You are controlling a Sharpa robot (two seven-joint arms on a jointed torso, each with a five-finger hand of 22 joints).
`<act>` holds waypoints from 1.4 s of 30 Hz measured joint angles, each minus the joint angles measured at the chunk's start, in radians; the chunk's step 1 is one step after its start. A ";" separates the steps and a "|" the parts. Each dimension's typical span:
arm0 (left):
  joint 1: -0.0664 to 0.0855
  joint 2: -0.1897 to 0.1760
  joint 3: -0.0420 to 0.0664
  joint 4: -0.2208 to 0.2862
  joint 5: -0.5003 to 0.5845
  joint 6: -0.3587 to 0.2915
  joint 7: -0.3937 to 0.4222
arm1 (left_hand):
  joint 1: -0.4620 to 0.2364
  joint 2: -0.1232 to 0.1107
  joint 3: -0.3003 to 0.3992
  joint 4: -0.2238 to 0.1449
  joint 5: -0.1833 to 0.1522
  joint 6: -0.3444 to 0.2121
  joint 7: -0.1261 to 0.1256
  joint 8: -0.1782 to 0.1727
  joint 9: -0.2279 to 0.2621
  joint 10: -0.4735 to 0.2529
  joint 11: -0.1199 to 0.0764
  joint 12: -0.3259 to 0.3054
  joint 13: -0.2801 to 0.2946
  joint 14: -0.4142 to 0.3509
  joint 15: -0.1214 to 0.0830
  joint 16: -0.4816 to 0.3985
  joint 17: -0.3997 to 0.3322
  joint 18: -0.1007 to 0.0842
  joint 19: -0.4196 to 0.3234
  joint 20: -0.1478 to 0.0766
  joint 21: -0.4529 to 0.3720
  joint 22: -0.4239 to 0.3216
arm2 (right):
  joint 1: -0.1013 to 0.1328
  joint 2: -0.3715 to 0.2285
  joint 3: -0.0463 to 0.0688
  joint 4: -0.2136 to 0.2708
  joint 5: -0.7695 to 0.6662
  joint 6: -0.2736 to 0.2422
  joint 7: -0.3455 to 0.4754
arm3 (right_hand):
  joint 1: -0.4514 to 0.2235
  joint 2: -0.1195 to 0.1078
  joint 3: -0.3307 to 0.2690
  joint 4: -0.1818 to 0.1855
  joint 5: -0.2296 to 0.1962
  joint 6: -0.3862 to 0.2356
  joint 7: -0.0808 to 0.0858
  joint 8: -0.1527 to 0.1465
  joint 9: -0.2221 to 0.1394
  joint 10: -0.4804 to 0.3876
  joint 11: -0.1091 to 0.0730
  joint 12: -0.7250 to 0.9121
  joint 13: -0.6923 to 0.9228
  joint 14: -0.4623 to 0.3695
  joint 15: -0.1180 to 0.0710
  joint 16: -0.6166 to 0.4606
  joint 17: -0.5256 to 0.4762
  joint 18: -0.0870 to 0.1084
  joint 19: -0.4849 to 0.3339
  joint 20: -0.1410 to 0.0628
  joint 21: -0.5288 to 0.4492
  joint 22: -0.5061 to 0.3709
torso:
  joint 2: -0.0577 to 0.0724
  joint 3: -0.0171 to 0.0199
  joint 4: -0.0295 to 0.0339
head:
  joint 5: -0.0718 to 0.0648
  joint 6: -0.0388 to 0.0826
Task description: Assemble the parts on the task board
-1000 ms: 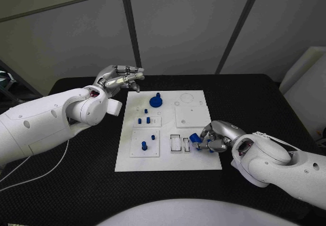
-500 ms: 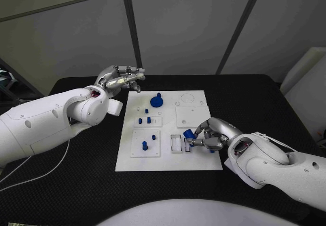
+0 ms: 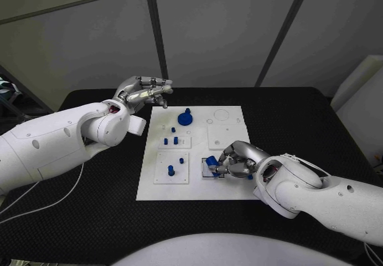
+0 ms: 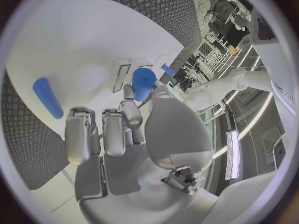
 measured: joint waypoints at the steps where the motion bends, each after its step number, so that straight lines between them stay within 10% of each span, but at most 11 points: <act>1: 0.000 0.000 0.000 0.000 0.000 0.000 0.000 | 0.000 0.000 0.000 0.000 0.000 0.000 0.000 0.000 0.000 0.000 0.000 0.000 0.000 0.000 0.000 0.000 0.000 0.000 0.000 0.000 0.000 0.000 | 0.000 0.003 0.000 -0.002 0.001 0.004 0.000 | -0.001 0.001 -0.004 0.001 0.000 0.000 0.000 0.000 0.000 0.000 0.000 -0.002 0.000 -0.001 -0.001 0.000 0.000 0.000 0.000 0.000 0.000 0.000 | 0.000 0.0000 0.0001 | 0.000 0.000; 13: 0.000 0.000 0.000 0.002 0.000 0.001 -0.002 | 0.000 0.000 0.000 0.000 0.000 0.000 0.000 0.000 0.000 0.000 0.000 0.000 0.000 0.000 0.000 0.000 0.000 0.000 0.000 0.000 0.000 0.000 | 0.007 0.034 0.002 -0.030 0.010 0.031 -0.005 | -0.025 -0.001 -0.024 -0.001 -0.023 0.013 -0.013 0.009 0.008 0.004 -0.004 -0.005 0.001 0.000 -0.007 0.000 0.001 0.000 0.000 0.000 0.000 0.000 | 0.000 0.0012 -0.0004 | 0.007 -0.002; 20: 0.000 0.000 0.000 0.002 0.000 0.001 -0.002 | 0.000 0.000 0.000 0.000 0.000 0.000 0.000 0.000 0.000 0.000 0.000 0.000 0.000 0.000 0.000 0.000 0.000 0.000 0.000 0.000 0.000 0.000 | 0.007 0.039 0.001 -0.040 0.004 0.034 -0.014 | -0.117 -0.014 -0.066 0.003 -0.238 0.015 -0.013 0.027 0.024 0.003 -0.004 -0.029 -0.009 0.000 -0.007 0.000 -0.008 0.000 0.004 -0.004 0.000 0.000 | 0.000 0.0012 -0.0014 | 0.009 -0.002; 25: 0.000 0.001 0.000 0.001 0.000 0.001 -0.003 | 0.000 0.000 0.000 0.000 0.000 0.000 0.000 0.000 0.000 0.000 0.000 0.000 0.000 0.000 0.000 0.000 0.000 0.000 0.000 0.000 0.000 0.000 | 0.007 0.041 0.001 -0.042 -0.009 0.034 -0.020 | -0.198 -0.072 -0.047 0.005 -0.348 0.003 -0.007 0.027 0.033 -0.006 -0.002 -0.051 -0.019 0.000 -0.007 -0.005 -0.016 0.000 0.004 -0.004 -0.004 0.000 | 0.000 0.0015 -0.0015 | 0.009 -0.001; 33: 0.000 0.001 0.000 0.001 0.000 0.001 -0.003 | 0.000 0.000 0.000 0.000 0.000 0.000 0.000 0.000 0.000 0.000 0.000 0.000 0.000 0.000 0.000 0.000 0.000 0.000 0.000 0.000 0.000 0.000 | 0.007 0.036 0.001 -0.025 -0.036 0.034 -0.022 | -0.230 -0.093 -0.017 0.004 -0.356 0.002 -0.008 0.027 0.038 -0.006 -0.002 -0.055 -0.020 0.000 -0.007 -0.009 -0.017 0.000 0.004 -0.004 -0.004 0.000 | -0.001 0.0023 -0.0027 | 0.008 -0.002; 42: 0.000 0.000 0.000 0.000 0.000 0.001 -0.004 | 0.000 0.000 0.000 0.000 0.000 0.000 0.000 0.000 0.000 0.000 0.000 0.000 0.000 0.000 0.000 0.000 0.000 0.000 0.000 0.000 0.000 0.000 | 0.007 0.014 0.000 0.000 -0.066 0.036 -0.018 | -0.121 -0.056 0.019 -0.004 -0.271 0.003 -0.008 0.039 0.052 -0.006 -0.002 -0.055 -0.006 0.000 -0.007 -0.009 -0.007 0.000 0.004 -0.004 -0.004 0.000 | -0.001 0.0023 -0.0032 | 0.007 -0.003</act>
